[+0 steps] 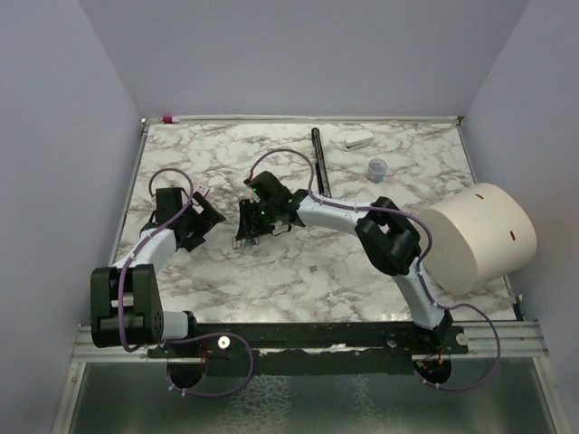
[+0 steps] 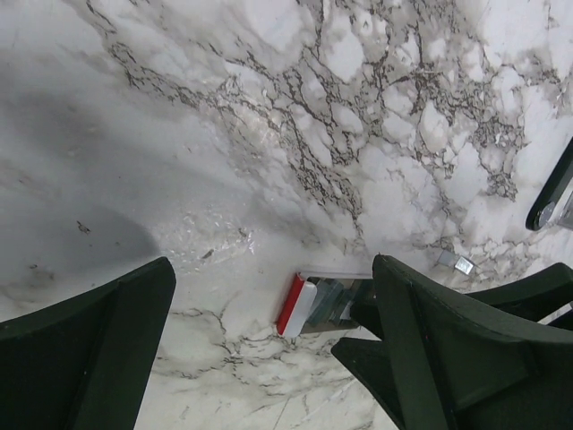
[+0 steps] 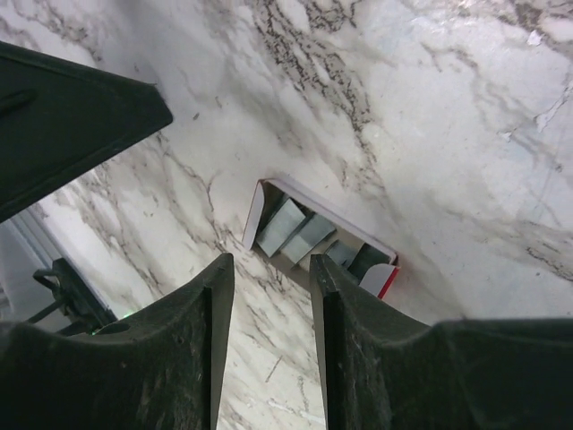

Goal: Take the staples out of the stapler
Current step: Adjust the staple in the staple box.

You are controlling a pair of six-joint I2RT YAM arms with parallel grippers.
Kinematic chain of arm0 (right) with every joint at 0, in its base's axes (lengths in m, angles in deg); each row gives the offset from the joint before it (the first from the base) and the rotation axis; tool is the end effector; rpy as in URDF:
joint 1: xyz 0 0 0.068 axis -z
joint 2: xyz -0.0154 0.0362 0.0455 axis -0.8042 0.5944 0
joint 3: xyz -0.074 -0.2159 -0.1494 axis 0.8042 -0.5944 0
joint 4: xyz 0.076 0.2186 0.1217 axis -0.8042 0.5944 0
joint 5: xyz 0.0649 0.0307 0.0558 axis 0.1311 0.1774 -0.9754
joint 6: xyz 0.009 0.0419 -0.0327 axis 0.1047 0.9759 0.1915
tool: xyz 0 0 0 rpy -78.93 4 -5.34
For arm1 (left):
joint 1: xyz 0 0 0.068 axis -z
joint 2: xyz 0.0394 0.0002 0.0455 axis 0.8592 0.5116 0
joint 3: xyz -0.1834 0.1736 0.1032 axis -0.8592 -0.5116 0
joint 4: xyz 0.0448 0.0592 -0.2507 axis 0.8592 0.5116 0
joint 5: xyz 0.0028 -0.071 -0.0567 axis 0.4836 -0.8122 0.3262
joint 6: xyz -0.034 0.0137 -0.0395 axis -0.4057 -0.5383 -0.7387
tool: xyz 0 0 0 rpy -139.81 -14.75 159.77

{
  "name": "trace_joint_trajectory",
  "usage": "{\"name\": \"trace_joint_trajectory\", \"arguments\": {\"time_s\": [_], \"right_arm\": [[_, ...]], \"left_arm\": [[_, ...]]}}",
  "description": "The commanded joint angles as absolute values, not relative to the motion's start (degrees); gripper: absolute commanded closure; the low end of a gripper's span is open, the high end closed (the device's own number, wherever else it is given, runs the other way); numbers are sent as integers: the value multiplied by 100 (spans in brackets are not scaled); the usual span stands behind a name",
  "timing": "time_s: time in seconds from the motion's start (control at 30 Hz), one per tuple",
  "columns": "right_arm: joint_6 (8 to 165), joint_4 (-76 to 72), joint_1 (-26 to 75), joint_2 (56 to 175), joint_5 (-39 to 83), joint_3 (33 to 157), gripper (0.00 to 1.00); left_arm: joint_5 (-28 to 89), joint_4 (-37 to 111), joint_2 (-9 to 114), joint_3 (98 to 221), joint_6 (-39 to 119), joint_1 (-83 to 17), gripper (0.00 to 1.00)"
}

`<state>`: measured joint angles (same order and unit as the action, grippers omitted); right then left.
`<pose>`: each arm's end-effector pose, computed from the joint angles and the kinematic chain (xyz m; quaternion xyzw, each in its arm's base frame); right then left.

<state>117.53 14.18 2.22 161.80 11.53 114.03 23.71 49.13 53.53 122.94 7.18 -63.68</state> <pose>0.2970 0.3887 0.1599 -0.1620 0.9129 0.3473 0.1406 0.2521 0.0105 0.1721 -0.3431 0.8695 -0.2276 0.2727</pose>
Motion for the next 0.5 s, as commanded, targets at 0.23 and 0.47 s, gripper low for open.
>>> {"name": "trace_joint_trajectory", "arguments": {"time_s": [0.23,0.47], "right_arm": [[11942,1764,124,16491,1605,11823,62],[11960,1785,106,16543,1587,11830,62]], "left_arm": [[2584,5017,5401,12496,874,-6448,4],[2535,5027,5384,12505,888,-6494,4]]}}
